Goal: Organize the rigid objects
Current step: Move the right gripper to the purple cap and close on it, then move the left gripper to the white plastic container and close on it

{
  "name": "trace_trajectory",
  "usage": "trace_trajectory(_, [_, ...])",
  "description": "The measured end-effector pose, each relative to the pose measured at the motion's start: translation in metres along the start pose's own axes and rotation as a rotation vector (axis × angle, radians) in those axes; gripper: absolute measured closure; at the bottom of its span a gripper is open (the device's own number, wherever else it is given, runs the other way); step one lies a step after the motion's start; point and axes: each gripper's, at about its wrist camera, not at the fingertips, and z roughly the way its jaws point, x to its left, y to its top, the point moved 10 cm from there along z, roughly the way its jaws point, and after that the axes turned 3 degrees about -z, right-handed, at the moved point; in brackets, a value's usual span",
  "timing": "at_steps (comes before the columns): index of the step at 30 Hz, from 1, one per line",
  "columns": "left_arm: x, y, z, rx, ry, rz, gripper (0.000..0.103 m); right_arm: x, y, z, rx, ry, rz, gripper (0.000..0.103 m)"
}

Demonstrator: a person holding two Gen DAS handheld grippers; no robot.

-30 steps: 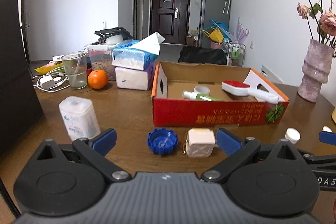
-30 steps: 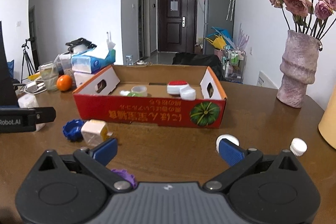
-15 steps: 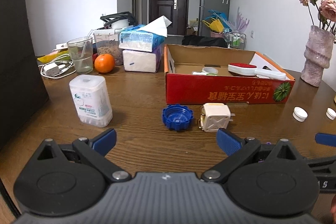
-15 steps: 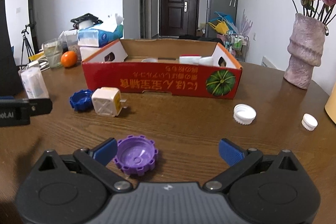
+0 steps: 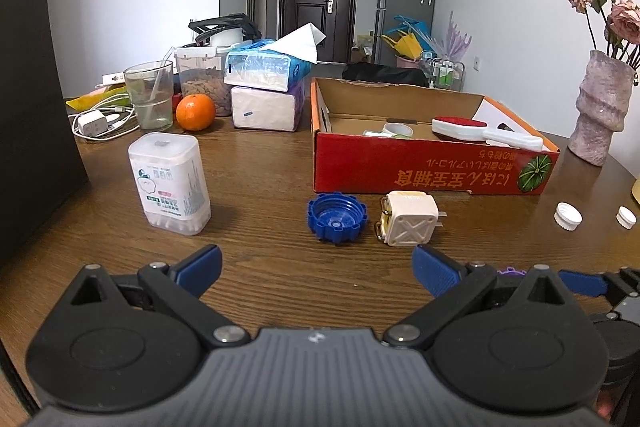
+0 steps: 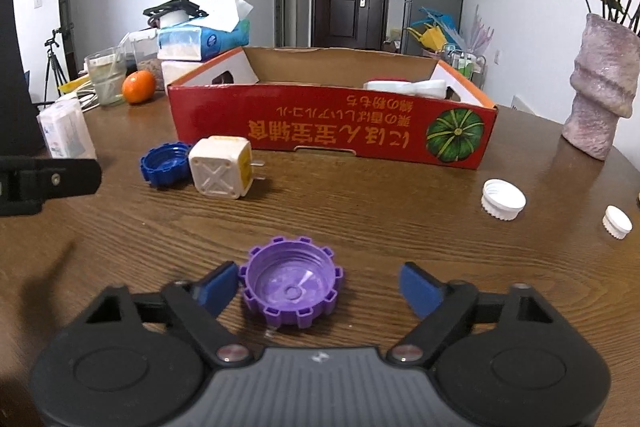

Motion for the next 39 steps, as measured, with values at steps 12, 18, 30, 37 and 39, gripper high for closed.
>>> trace_trajectory(12, [0.02, 0.003, 0.009, 0.012, 0.031, -0.04, 0.0, -0.003, 0.002, -0.004, -0.022, 0.002, 0.005, 0.05])
trace_trajectory(18, [0.049, 0.01, 0.017, 0.004, 0.084, -0.088, 0.0, -0.013, 0.006, -0.006, -0.041, -0.022, 0.022, 0.05])
trace_trajectory(30, [0.106, 0.016, 0.044, 0.02, 0.184, -0.132, 0.0, -0.054, 0.012, -0.006, -0.066, -0.101, 0.105, 0.05])
trace_trajectory(37, [0.126, 0.025, 0.059, -0.004, 0.234, -0.103, 0.0, -0.068, 0.014, -0.006, -0.076, -0.14, 0.131, 0.05])
trace_trajectory(39, [0.131, 0.027, 0.064, -0.002, 0.23, -0.105, 0.0, -0.071, 0.014, -0.005, -0.077, -0.149, 0.137, 0.05])
